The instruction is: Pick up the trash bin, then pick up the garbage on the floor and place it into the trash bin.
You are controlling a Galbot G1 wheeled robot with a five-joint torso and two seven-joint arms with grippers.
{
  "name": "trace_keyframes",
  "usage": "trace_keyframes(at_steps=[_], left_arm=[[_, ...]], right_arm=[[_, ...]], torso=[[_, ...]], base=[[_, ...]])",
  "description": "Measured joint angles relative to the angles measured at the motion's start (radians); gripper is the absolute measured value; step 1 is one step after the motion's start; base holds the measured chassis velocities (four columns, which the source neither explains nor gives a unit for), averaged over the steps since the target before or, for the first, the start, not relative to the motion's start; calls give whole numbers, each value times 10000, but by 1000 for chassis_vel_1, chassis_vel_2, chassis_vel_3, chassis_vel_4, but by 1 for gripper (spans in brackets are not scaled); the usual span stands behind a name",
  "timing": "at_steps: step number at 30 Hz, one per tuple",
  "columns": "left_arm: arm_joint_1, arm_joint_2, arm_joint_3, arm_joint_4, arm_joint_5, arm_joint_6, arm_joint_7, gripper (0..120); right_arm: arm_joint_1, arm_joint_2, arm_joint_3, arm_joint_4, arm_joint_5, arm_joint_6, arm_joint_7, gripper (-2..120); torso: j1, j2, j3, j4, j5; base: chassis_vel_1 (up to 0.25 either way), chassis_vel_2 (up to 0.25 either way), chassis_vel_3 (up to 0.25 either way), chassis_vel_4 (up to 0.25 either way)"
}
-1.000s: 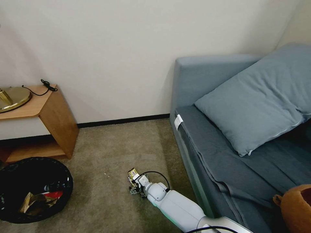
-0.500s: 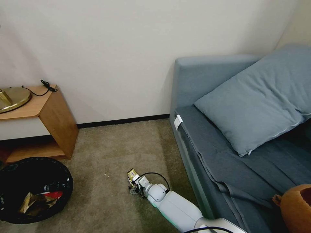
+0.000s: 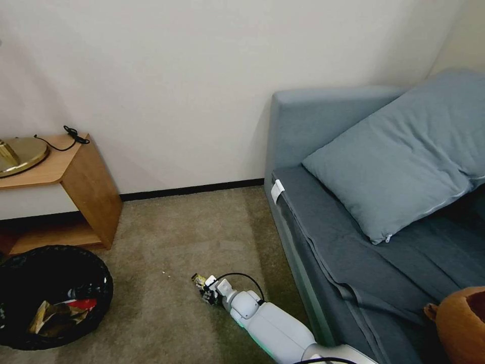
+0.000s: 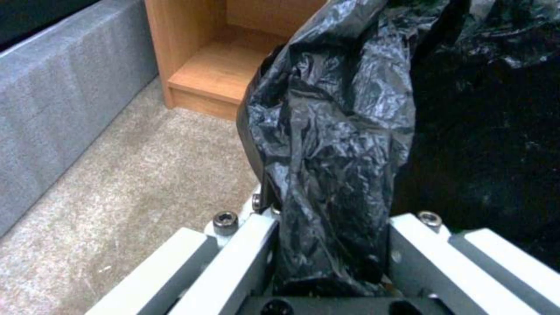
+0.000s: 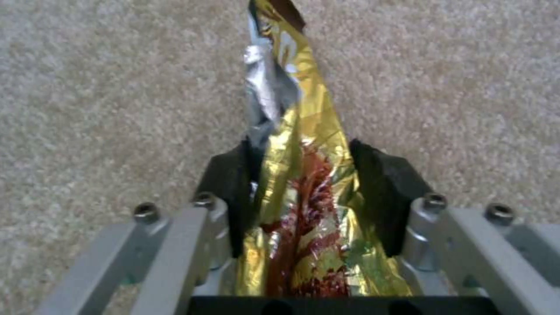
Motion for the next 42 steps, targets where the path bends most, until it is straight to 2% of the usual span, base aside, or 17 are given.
trace_keyframes(at_steps=[2,4,7,12,16,17,18,19,23,26,36,42], left_arm=[[9,5,-10,1,-16,-8,0,3],[66,34,-72,20,-94,-28,0,3],[97,51,-99,24,-128,-34,0,3],[174,97,-155,45,-192,-45,2,3],[168,99,-149,70,-186,-50,7,3],[168,99,-149,70,-186,-50,7,3],[147,98,-119,87,-179,-54,10,3],[138,98,-104,93,-176,-54,23,3],[71,109,-57,139,-145,-61,28,3],[-18,115,34,152,-110,-60,29,3],[-328,142,306,290,77,-40,25,3],[-662,137,549,381,255,38,17,3]], right_arm=[[-3,0,2,0,0,0,-5,38],[-22,0,5,-3,-1,0,-11,28],[-32,0,6,-4,-1,1,-12,25],[-51,-28,64,105,-1,0,26,9],[-38,-174,62,317,103,-35,105,1],[-38,-174,62,317,103,-35,105,1],[-10,-337,54,519,189,-100,190,0],[-8,-381,43,574,205,-112,202,0],[52,-577,-38,871,308,-153,308,0],[249,-755,-183,1207,378,-117,400,0],[1002,-1138,-725,1970,525,288,536,0],[1870,-1755,-1324,3244,867,425,582,0]], torso=[[0,-1,0,1,0],[0,-2,1,3,1],[0,-3,2,3,0],[1,-7,4,5,1],[2,-8,6,3,-3],[2,-8,6,3,-3],[2,-9,6,-19,-28],[2,-9,6,-20,-26],[3,-9,7,-17,-16],[3,-9,5,-6,-14],[3,-7,4,-4,-6],[3,-6,3,-6,-7]], base=[[0,0,0,0],[0,0,0,0],[0,0,0,0],[0,0,0,0],[0,0,0,0],[0,0,0,0],[0,0,0,0],[0,0,0,0],[0,0,0,0],[0,0,0,0],[0,0,0,0],[0,0,0,0]])
